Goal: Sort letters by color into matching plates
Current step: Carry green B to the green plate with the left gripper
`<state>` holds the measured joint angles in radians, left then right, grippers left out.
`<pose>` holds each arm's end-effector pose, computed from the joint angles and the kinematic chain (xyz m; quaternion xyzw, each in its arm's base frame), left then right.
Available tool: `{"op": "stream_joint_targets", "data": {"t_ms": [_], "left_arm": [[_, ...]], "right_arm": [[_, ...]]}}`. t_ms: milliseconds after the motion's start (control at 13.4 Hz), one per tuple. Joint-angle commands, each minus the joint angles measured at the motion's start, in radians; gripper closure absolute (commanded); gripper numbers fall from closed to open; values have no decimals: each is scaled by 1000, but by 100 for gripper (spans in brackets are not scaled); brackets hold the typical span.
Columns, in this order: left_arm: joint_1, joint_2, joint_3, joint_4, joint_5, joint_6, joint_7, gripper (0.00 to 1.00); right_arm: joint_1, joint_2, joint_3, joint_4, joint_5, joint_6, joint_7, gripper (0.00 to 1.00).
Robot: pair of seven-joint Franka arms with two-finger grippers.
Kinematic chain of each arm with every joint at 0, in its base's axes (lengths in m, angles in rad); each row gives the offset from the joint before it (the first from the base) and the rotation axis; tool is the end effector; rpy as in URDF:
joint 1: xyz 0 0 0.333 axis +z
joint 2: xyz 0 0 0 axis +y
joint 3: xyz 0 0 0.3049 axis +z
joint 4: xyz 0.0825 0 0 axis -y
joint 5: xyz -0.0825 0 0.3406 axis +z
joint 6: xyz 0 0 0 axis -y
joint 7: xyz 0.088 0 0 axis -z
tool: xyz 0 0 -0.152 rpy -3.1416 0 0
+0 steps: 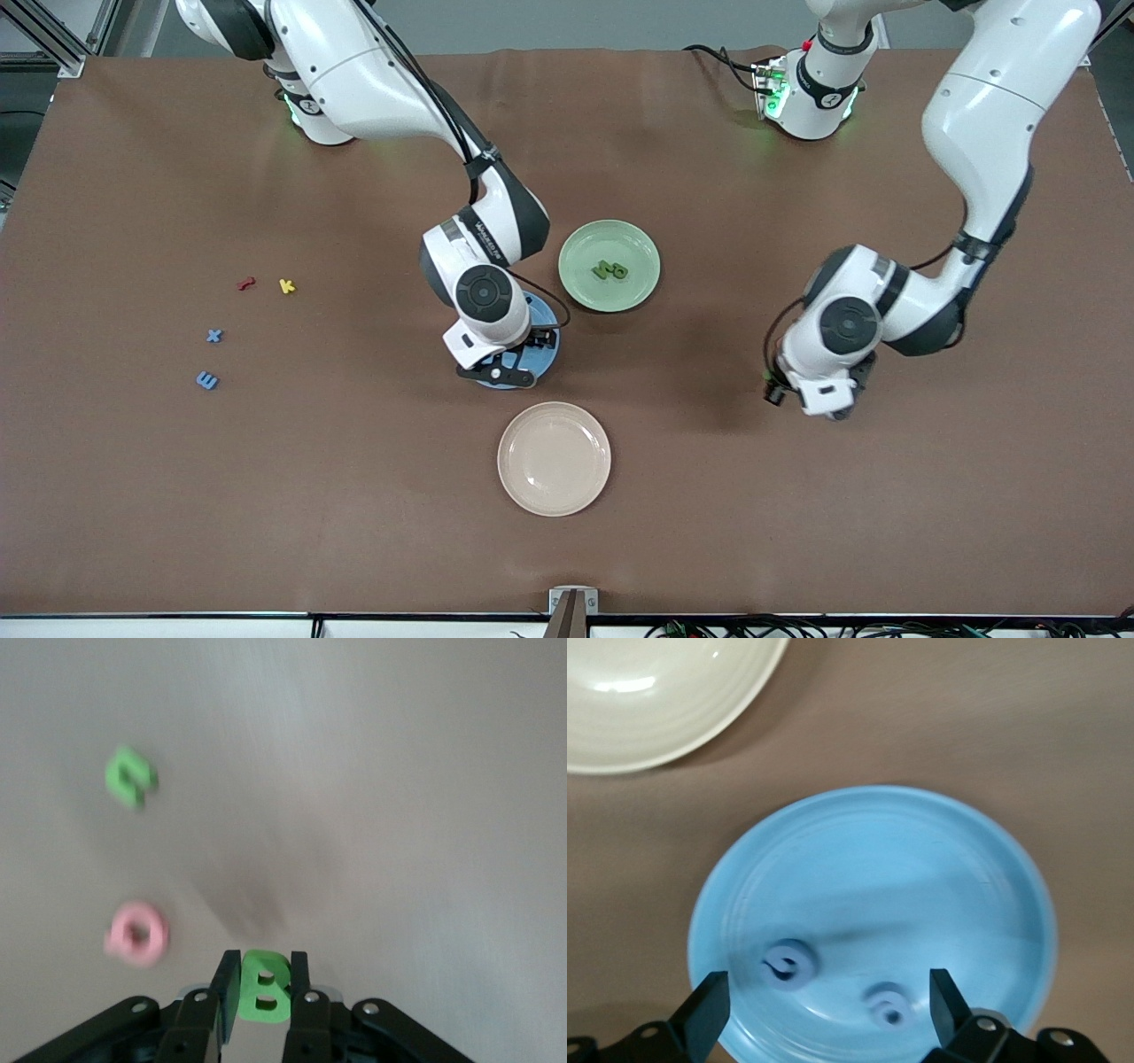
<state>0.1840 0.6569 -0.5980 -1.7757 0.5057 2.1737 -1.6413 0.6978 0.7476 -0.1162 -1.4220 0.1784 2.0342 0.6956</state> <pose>0.5713 -0.1921 0.2043 -0.8792 -0.4730 0.0115 0.0561 0.5384 0.3880 0.2167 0.9933 -0.0889 -0.0736 0.0090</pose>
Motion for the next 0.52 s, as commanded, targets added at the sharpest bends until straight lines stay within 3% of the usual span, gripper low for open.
{"op": "stream_joint_targets", "data": {"t_ms": [0,298,447], "left_arm": [[-47,-25,-77,-10,13,-70,-79,100],[-233,-19,-98,-11,13,-71,-224,100],[-299,-14,-98,-10,13,-69,-291,97]], "right_arm": [[-82,-80,4,-14,9,-93,-37,0],[-234,-148,1,-31,-5,-169,-316,0],[-290,-171,1,-34,-89,-170,-378,0]]}}
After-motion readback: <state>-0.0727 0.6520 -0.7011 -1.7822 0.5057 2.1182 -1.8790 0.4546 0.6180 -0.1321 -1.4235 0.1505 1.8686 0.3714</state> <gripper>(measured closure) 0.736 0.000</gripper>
